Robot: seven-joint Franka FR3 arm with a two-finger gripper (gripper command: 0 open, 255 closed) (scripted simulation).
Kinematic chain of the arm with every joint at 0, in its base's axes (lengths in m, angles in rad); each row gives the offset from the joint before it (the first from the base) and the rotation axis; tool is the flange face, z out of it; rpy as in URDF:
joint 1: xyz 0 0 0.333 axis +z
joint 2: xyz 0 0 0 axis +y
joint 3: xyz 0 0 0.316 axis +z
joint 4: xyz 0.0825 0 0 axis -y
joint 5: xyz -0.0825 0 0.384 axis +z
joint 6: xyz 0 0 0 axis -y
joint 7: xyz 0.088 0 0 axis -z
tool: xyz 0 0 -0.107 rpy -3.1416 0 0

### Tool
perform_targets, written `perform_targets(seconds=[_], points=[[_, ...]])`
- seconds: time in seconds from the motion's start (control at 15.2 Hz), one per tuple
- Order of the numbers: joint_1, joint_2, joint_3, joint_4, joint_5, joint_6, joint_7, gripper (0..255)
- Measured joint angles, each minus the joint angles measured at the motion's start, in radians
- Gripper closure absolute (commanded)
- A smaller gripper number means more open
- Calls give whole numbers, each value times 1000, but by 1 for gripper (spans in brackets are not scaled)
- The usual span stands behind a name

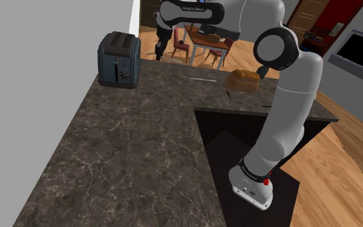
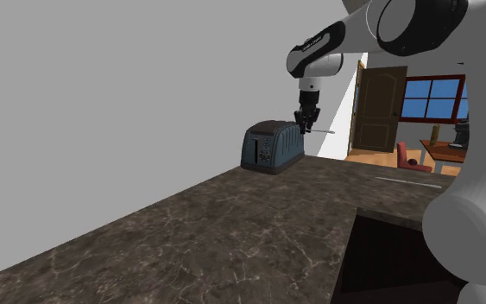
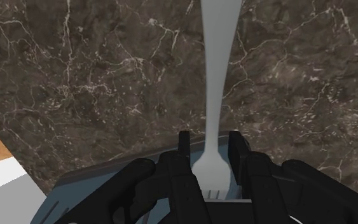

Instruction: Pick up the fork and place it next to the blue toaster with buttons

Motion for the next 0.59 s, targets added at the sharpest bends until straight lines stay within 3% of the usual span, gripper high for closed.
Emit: perform_targets(seconds=[0.59], points=[[-4, 7, -3, -109, -4, 116, 7, 255]])
